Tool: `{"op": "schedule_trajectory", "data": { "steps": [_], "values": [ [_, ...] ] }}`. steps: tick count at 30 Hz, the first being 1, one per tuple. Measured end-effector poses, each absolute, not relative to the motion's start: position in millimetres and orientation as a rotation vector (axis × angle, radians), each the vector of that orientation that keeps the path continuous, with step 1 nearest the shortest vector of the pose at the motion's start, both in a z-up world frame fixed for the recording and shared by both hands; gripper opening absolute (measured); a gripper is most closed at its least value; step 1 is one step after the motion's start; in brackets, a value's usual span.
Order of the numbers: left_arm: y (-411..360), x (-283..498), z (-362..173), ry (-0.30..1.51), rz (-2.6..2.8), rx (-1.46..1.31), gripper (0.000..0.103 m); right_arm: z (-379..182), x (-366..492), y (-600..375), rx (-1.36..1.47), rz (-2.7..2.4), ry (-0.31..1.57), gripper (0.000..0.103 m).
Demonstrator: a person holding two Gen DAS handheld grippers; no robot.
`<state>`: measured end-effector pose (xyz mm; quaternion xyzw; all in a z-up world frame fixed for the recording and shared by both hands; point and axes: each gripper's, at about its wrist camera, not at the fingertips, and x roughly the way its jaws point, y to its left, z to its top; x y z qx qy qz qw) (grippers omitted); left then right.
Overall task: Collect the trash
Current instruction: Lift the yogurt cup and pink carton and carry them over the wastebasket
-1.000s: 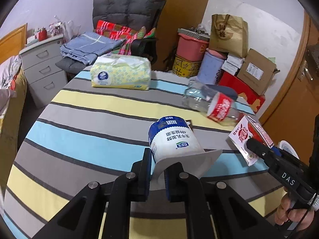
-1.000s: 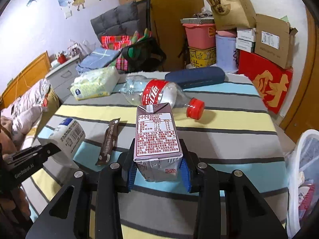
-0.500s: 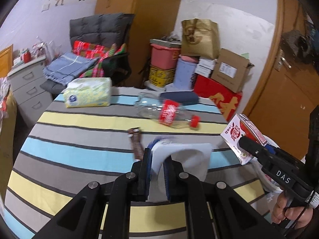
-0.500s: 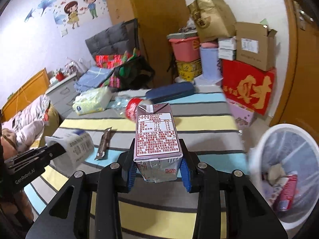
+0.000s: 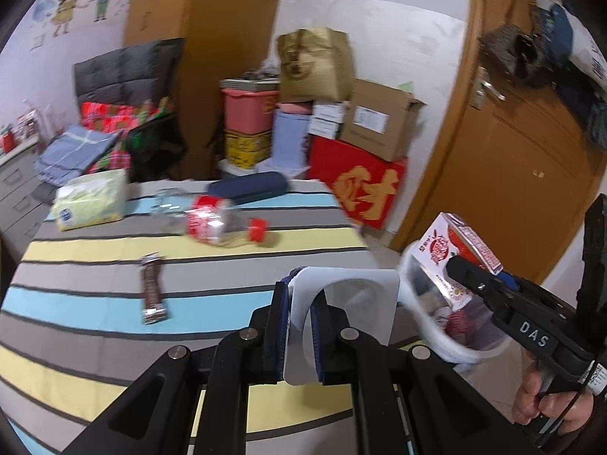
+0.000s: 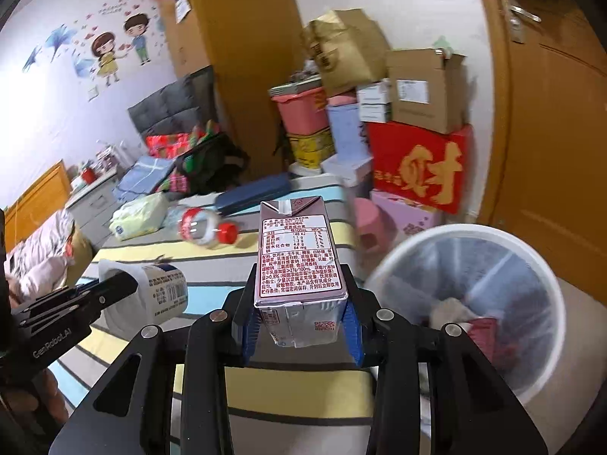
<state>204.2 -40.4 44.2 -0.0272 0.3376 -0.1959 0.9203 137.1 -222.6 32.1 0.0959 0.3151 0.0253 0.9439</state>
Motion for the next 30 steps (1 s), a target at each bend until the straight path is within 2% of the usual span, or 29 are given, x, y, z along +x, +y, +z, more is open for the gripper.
{"op": "schedule_trajectory", "data": {
  "steps": [16,30],
  "values": [
    [-177.0,201.7,37.6,0.720,-0.612,0.019,0.011,25.4,113.6,-308.0,0.203,-0.135,0.662,0.038],
    [-241.1,222.0,5.1,0.805,-0.672,0.065,0.012,1.5,114.2,-344.6,0.207,-0.215,0.747,0.038]
  ]
}}
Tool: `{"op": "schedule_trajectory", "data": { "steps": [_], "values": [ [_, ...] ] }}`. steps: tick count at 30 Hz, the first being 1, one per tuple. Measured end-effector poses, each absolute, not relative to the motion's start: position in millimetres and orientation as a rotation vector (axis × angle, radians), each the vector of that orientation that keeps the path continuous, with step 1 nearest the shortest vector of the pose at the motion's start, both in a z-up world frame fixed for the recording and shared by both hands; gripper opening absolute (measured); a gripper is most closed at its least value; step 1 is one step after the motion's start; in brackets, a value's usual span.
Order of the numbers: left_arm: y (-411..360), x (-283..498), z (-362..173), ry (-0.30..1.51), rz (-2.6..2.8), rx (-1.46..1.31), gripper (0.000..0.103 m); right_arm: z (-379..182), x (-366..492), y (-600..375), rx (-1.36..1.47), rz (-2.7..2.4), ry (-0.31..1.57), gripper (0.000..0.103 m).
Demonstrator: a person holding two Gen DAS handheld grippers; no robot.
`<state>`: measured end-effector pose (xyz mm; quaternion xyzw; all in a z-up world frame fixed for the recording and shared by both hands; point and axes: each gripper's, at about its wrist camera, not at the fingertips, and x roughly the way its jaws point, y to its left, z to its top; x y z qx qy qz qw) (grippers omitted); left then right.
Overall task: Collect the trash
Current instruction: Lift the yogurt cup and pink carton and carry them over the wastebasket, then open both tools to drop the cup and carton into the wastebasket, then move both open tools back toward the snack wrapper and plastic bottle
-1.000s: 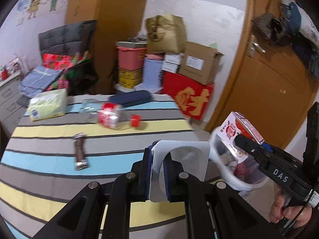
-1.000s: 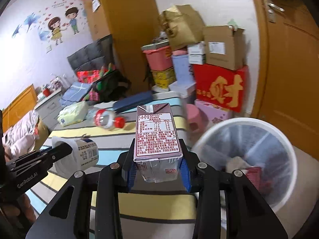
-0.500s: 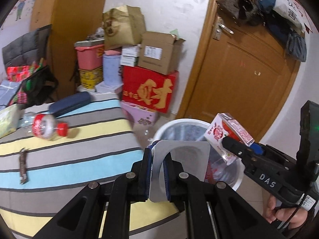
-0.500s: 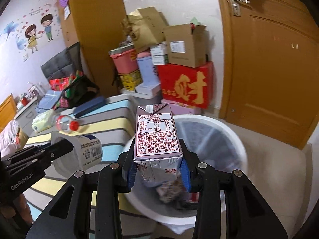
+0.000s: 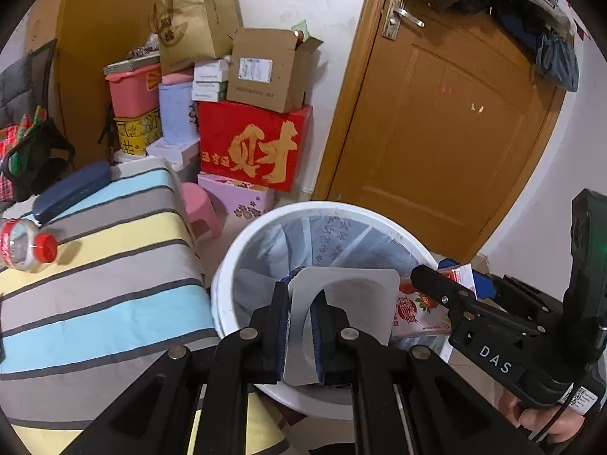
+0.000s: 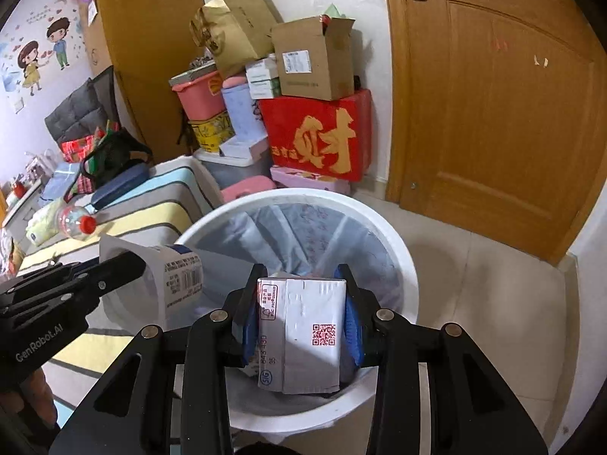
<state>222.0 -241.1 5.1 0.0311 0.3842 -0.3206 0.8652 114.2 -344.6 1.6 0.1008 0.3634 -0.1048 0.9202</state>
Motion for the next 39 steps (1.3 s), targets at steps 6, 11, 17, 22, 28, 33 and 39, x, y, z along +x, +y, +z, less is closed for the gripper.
{"op": "schedule_trajectory", "data": {
  "steps": [6,11,17,22,28,33,39],
  "values": [
    [-244.6,227.0,-0.2,0.820,-0.685,0.059,0.032,0.2,116.1,-349.3,0.208,-0.231,0.752,0.038],
    [-237.2,225.5,4.2,0.802,-0.678,0.041,0.052,1.7,117.3,-345.9,0.195,-0.234,0.747,0.052],
    [-226.6,219.5,8.7,0.790,-0.671,0.043,0.052,5.3,114.9,-341.9,0.191,-0.241,0.732,0.052],
    [-212.0,214.0,13.9,0.780,-0.655,0.026,0.052,9.8,113.3,-336.0,0.184,-0.234,0.717,0.052],
    [-188.6,204.9,25.1,0.750,-0.615,0.018,0.052,17.3,110.2,-326.1,0.181,-0.218,0.691,0.052],
    [-162.2,199.7,33.3,0.731,-0.576,0.003,0.052,23.0,108.0,-311.8,0.170,-0.195,0.669,0.052],
    [-128.3,195.6,38.6,0.713,-0.521,-0.023,0.052,27.5,107.6,-297.8,0.162,-0.166,0.649,0.052]
  ]
}}
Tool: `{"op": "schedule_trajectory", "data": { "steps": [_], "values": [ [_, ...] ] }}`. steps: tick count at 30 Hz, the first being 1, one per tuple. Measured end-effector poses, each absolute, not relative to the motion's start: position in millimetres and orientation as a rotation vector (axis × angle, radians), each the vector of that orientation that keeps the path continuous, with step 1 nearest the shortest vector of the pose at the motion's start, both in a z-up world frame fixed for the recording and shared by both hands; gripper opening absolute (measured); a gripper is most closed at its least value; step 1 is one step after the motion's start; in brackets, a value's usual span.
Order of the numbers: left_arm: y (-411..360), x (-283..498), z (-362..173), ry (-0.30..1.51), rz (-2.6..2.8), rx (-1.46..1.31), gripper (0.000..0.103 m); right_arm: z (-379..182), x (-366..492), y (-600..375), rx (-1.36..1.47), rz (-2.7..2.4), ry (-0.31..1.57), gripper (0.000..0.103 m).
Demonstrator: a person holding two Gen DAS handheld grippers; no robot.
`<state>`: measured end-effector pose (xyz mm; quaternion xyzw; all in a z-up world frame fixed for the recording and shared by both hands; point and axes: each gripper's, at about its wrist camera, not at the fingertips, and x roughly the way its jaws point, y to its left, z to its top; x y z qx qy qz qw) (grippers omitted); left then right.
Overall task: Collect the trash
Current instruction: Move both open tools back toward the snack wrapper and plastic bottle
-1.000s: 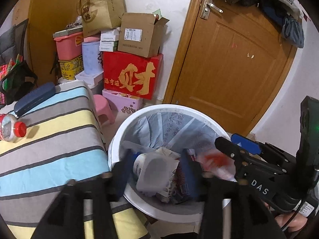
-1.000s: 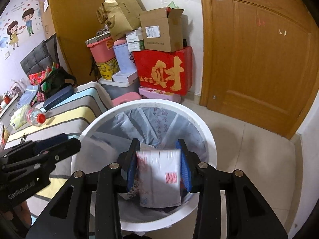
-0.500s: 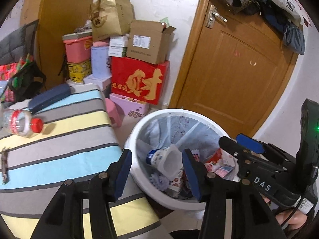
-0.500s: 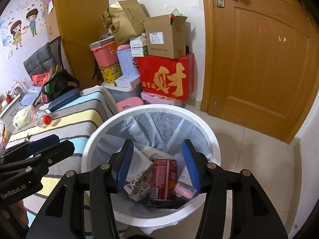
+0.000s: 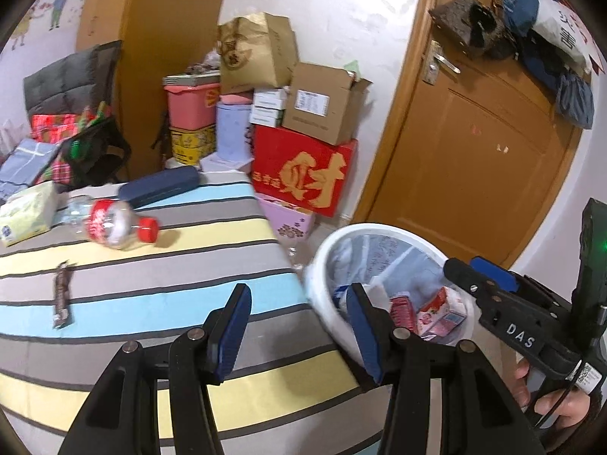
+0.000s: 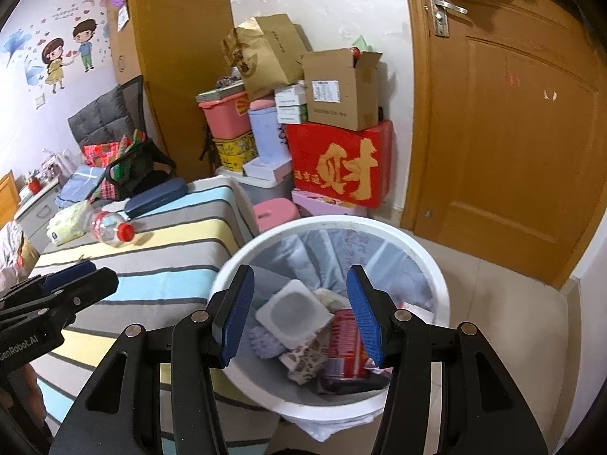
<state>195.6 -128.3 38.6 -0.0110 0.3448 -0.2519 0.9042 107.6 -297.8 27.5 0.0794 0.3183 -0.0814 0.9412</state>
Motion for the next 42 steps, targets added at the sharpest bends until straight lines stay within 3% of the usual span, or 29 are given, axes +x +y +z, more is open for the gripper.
{"op": "schedule_trajectory", "data": {
  "steps": [26,42],
  "values": [
    [51.7,203.5,25.2,0.718,-0.153,-0.149,0.052,28.0,153.1,-202.1,0.088,0.087,0.640,0.053],
    [74.0,267.5,-13.1,0.820,-0.103,-0.150,0.052,14.8,222.8,-163.0,0.012,0.262,0.701,0.057]
  ]
}}
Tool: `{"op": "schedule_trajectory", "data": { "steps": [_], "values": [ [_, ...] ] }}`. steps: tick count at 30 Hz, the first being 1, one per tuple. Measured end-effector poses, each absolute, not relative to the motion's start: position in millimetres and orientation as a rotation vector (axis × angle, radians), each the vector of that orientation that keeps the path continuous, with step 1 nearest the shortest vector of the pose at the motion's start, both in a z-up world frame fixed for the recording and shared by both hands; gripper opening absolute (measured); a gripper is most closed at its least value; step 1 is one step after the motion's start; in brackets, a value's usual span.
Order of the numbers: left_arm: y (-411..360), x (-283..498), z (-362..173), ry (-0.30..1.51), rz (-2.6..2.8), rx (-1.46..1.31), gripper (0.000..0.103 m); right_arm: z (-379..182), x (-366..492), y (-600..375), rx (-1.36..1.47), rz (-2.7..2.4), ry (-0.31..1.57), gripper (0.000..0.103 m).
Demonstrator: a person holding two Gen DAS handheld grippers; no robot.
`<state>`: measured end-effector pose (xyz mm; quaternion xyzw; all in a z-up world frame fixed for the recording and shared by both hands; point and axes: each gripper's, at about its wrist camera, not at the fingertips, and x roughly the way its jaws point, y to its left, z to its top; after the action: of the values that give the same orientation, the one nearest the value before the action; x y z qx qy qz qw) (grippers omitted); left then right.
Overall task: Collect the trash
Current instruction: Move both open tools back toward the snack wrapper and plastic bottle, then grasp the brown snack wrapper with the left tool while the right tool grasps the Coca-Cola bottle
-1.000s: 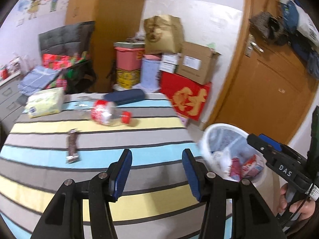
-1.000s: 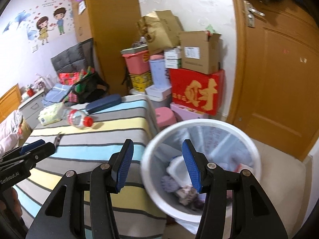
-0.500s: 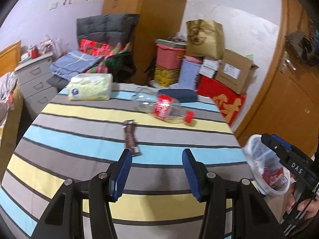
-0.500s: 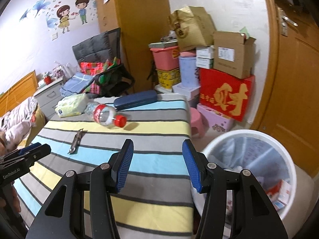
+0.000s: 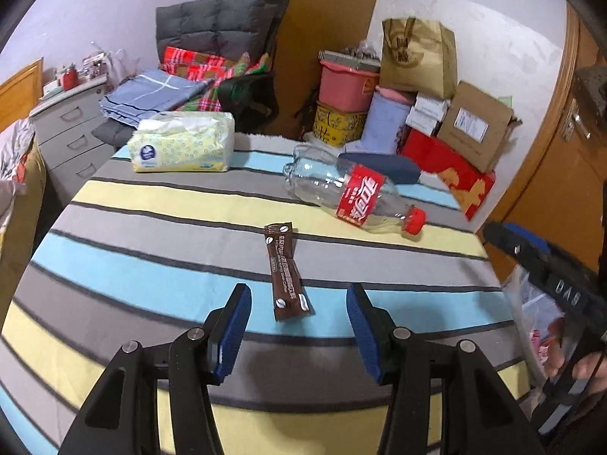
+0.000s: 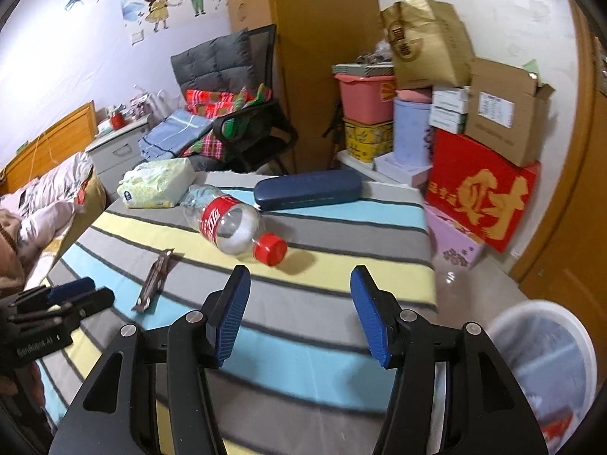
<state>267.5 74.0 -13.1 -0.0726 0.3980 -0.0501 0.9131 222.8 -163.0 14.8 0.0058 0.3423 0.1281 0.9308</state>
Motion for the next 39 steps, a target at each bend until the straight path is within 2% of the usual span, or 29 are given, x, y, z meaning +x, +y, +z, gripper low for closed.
{"op": "schedule_trajectory", "data": {
  "steps": [5,16,21,24,27,30,37,39],
  "values": [
    [72.8,293.3,-28.5,0.851,-0.093,-0.116,0.052,12.1,245.0,-153.9,0.022,0.332,0.717,0.061],
    [84.4,327.6,-54.4,0.928,-0.066,-0.089,0.051,9.2,276.5,-125.9,-0.024,0.457,0.736,0.062],
    [97.0,334.2,-53.9,0.927,-0.046,-0.092,0.028,3.9,284.0,-110.5,-0.083,0.487,0.761,0.062],
    [107.5,337.3,-53.7,0.928,-0.049,-0.124,0.022,3.4,291.6,-104.1,-0.115,0.507,0.765,0.062],
    [113.8,338.4,-53.5,0.927,-0.051,-0.138,0.022,-0.3,304.2,-102.9,-0.120,0.525,0.804,0.062],
    [120.3,339.5,-53.0,0.926,-0.051,-0.157,0.022,-3.8,308.3,-100.9,-0.111,0.561,0.845,0.067],
    [139.3,344.2,-53.3,0.920,-0.014,-0.201,0.022,-9.6,301.8,-82.4,-0.187,0.576,0.903,0.067],
    [142.5,344.7,-53.5,0.917,-0.010,-0.204,0.026,-10.7,302.8,-75.1,-0.213,0.567,0.894,0.068]
  ]
}}
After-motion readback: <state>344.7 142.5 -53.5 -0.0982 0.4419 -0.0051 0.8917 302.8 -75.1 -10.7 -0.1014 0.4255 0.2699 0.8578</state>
